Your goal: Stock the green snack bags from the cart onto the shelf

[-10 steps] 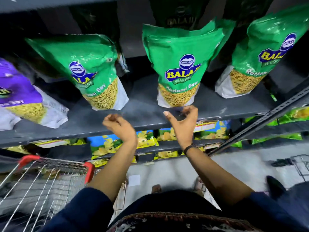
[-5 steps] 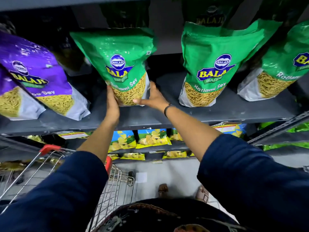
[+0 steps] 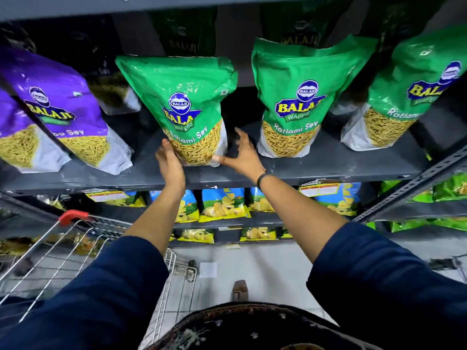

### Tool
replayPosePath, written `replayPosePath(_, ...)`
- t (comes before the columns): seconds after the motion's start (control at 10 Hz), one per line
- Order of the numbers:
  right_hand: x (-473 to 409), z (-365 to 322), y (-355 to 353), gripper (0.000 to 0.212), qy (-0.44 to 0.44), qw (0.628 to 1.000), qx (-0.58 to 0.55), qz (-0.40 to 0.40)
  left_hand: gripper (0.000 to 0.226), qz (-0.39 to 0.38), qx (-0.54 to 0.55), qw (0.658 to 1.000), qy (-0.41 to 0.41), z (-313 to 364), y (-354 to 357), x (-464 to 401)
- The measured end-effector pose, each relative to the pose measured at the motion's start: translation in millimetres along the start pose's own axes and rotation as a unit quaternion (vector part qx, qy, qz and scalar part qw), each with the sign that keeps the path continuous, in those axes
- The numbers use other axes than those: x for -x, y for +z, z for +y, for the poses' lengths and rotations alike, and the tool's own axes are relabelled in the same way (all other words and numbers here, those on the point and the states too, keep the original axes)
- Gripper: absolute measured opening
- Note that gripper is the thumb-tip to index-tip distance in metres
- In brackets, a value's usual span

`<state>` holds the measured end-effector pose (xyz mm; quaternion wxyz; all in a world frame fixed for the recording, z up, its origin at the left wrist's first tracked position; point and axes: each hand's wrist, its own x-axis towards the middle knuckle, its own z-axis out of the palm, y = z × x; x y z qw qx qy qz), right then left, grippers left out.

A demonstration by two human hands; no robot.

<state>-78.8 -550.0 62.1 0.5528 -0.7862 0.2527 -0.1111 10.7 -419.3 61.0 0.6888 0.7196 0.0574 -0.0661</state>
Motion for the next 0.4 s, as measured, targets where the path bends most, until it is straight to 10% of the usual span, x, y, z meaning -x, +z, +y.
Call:
replayPosePath(0.2,46.9,5.4,-40.0,0.031,-0.028,0.993,-0.041,0.107,0.034,0.06,-0.204,0.959,0.186,-20.3,-11.0,73.4)
replayPosePath(0.4,91.3,-29.6,-73.9,0.033,-0.164,0.964,-0.028,0.205,0.02,0.031,-0.22,0.839,0.496,41.9,27.6,148.9)
